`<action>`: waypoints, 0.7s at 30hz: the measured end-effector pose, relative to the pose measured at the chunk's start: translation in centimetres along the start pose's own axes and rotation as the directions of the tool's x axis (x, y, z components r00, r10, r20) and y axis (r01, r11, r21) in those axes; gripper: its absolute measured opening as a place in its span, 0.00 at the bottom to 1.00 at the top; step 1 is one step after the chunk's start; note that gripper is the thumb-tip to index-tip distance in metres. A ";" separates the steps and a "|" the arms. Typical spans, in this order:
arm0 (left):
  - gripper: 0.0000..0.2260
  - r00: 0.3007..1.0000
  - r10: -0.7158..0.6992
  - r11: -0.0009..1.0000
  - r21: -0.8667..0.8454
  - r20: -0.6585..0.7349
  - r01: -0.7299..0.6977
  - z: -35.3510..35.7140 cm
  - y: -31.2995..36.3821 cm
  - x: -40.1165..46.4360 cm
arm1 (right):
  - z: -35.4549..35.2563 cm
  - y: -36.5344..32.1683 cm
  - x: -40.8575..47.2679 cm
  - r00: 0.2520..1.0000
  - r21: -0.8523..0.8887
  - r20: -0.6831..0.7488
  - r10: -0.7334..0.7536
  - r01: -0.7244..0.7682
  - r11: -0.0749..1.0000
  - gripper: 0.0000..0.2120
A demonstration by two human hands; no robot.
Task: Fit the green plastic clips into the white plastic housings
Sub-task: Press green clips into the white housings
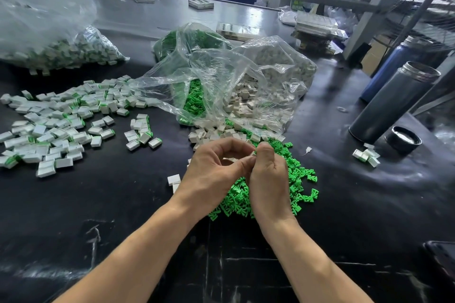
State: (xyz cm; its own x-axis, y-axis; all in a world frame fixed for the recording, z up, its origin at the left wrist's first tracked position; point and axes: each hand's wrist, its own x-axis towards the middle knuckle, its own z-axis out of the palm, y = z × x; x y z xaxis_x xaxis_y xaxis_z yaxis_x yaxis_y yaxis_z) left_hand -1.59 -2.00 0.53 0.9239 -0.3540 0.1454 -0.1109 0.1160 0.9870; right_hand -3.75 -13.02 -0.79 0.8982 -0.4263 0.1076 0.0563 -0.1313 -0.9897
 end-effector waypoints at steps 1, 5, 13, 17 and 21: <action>0.06 1.000 -0.001 1.000 0.000 -0.005 0.001 0.0 0.0 0.0 | 0.1 0.1 0.1 1.000 -0.007 -0.001 -0.001 0.001 1.000 0.28; 0.03 1.000 0.004 1.000 0.005 -0.010 -0.004 -0.1 0.0 -0.1 | 0.1 0.4 0.3 1.000 -0.058 -0.017 -0.012 0.011 0.998 0.31; 0.03 1.000 0.023 1.000 0.006 -0.018 -0.023 -0.1 0.0 -0.1 | 0.1 0.3 0.3 0.999 -0.075 -0.033 -0.010 0.007 0.997 0.29; 0.03 0.999 0.029 1.000 0.008 -0.024 -0.029 -0.1 0.0 -0.1 | 0.0 0.3 0.4 1.000 -0.086 -0.023 -0.004 0.002 0.996 0.30; 0.03 0.999 0.030 0.999 0.012 -0.027 -0.030 -0.1 -0.1 -0.1 | 0.1 0.3 0.4 0.999 -0.091 -0.037 0.001 -0.005 0.996 0.30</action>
State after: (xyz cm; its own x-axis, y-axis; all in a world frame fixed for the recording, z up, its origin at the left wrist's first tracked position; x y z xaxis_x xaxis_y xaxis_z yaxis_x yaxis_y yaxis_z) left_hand -1.66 -1.90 0.43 0.9297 -0.3251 0.1731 -0.1428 0.1152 0.9830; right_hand -3.32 -13.17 -1.03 0.8813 -0.4596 0.1099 0.0122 -0.2105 -0.9775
